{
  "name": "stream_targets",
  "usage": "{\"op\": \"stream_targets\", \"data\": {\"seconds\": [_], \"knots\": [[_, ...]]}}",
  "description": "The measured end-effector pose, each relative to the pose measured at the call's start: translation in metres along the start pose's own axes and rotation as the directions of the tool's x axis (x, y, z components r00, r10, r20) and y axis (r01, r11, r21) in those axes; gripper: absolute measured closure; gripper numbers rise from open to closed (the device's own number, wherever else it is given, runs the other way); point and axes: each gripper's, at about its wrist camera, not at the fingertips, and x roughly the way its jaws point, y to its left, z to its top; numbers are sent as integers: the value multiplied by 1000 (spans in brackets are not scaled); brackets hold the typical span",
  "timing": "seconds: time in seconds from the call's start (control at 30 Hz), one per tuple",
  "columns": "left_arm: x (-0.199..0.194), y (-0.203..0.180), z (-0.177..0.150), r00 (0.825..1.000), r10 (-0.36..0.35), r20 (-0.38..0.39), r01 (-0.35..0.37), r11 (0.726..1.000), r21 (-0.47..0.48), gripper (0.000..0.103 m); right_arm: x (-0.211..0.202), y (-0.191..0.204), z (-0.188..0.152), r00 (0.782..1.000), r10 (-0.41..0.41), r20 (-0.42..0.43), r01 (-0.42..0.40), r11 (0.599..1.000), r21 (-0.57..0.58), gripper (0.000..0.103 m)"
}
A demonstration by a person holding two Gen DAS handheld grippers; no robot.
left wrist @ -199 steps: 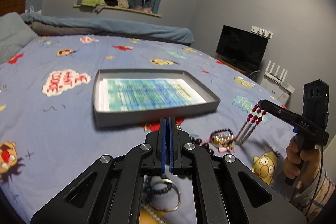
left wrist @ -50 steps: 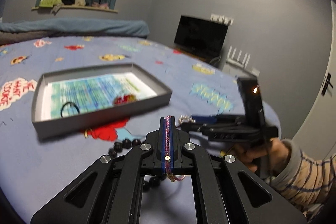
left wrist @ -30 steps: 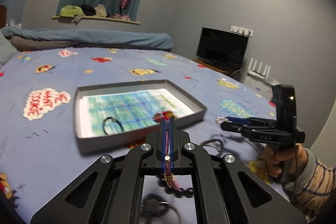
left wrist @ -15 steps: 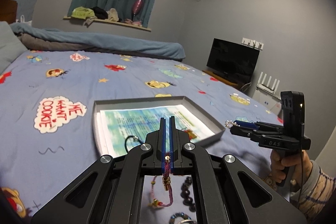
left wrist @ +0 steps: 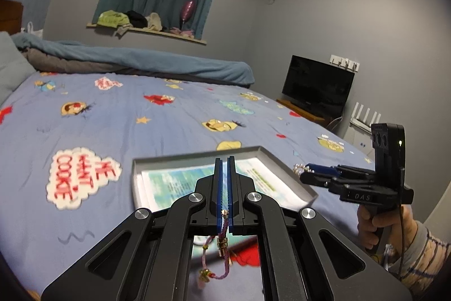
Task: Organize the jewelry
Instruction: 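Lift pink bracelet and pearl hairpin into the grey box and open both grippers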
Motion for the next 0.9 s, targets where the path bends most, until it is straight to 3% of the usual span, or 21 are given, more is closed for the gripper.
{"op": "stream_targets", "data": {"seconds": [0.33,0.53,0.9], "knots": [[39,1,34,1000,18,-1,-18,999,38,100,16,-20,2,1000,-9,-13,10,999,32,62],[75,18,6,995,49,-92,-47,999,19,100,29,-26,-7,999,-10,-49,12,999,42,62],[94,22,-48,961,117,-252,-103,992,67,100,37,-25,-11,997,-16,-81,19,999,40,62]]}}
